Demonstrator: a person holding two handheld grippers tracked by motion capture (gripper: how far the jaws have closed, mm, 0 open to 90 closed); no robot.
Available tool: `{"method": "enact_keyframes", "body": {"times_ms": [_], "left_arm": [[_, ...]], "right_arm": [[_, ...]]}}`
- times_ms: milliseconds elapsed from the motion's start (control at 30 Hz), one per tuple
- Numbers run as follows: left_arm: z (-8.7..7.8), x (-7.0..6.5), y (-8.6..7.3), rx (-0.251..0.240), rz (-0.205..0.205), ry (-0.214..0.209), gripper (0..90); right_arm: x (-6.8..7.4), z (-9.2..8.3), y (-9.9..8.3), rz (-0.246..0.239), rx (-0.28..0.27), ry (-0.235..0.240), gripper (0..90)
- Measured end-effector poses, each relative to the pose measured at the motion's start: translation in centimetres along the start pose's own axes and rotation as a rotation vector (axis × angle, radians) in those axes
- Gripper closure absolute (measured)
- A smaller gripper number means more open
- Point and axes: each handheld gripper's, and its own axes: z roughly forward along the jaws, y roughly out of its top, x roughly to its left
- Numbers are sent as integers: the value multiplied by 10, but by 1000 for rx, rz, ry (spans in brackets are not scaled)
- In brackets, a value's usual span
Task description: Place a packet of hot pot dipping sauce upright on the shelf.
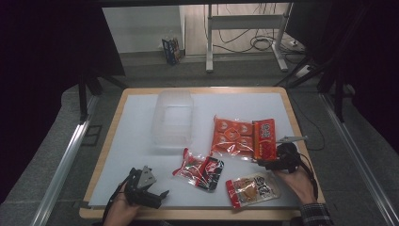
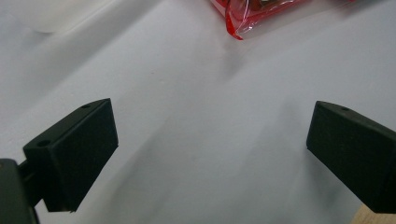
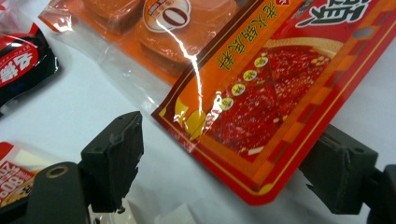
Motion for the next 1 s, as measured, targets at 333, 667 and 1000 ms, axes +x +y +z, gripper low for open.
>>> {"method": "enact_keyframes", "body": {"times_ms": [333,667,1000], "left_arm": [[1,-1,0,9,7,-2,21],[2,-2,0,19,14,-5,23],[4,-3,0,28,21,-6,24]], "right_arm": [[-4,6,13,-20,-15,-51,358],[-8,20,27,-23,-4,-85,459],[-16,29,43,-40,11,-116,571]]}}
